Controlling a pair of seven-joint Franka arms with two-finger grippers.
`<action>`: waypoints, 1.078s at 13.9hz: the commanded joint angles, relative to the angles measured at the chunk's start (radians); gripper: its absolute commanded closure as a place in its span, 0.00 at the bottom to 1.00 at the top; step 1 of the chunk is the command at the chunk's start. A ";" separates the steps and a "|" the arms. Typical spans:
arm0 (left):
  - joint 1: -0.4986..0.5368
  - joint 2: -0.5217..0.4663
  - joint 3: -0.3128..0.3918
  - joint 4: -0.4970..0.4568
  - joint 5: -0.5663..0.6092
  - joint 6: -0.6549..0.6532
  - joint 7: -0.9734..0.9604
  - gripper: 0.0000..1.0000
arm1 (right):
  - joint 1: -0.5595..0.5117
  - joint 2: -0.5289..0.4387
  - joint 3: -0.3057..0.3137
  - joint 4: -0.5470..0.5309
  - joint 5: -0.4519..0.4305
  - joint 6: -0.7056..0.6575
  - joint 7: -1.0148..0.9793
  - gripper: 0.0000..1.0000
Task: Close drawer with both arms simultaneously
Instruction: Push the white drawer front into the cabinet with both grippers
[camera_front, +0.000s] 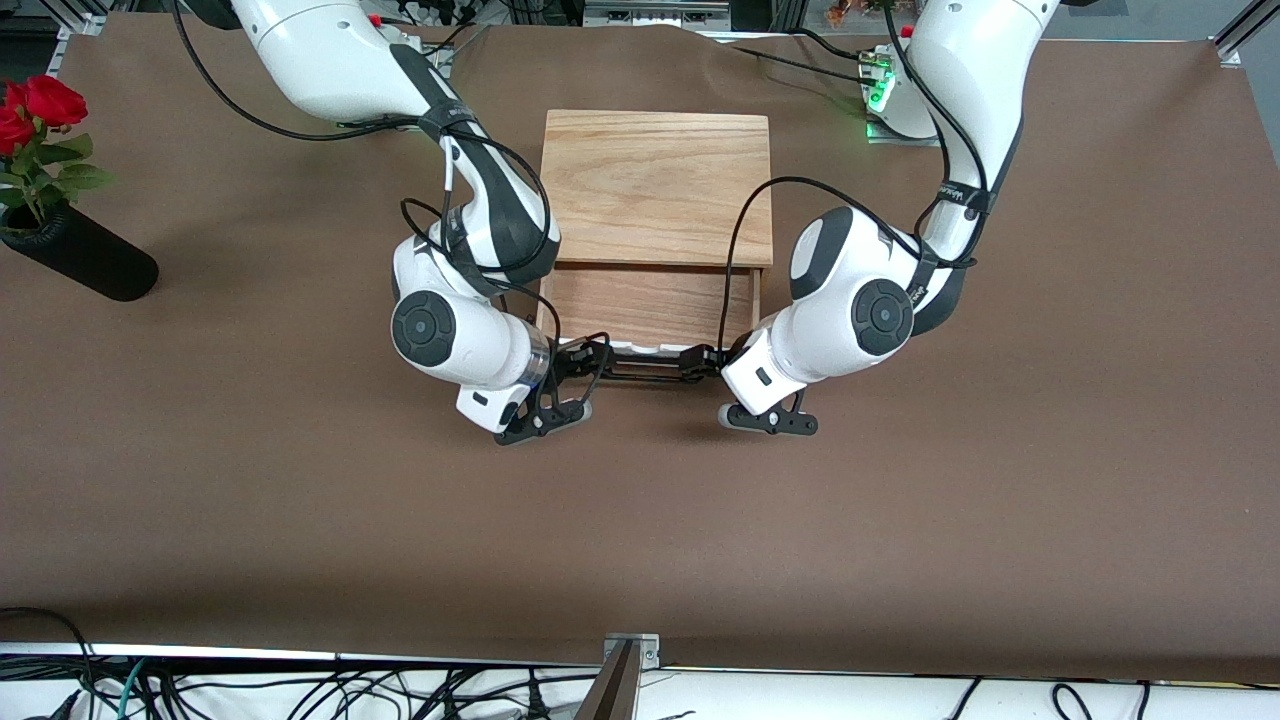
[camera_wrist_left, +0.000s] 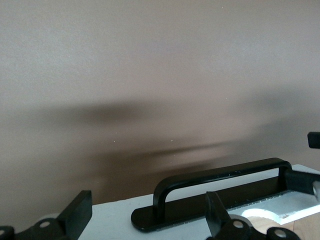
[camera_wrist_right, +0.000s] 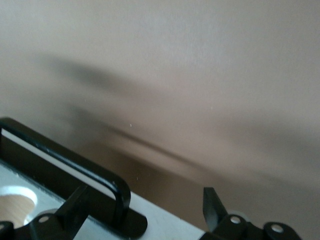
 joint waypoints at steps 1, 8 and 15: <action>-0.021 0.015 0.012 0.013 -0.029 -0.016 -0.006 0.00 | 0.000 -0.005 0.004 0.003 0.022 -0.068 0.009 0.00; -0.022 0.012 0.013 0.013 -0.014 -0.152 0.002 0.00 | 0.013 -0.007 0.006 0.003 0.049 -0.121 0.009 0.00; -0.022 0.007 0.013 0.016 -0.012 -0.286 -0.003 0.00 | 0.027 -0.011 0.016 0.003 0.052 -0.236 0.007 0.00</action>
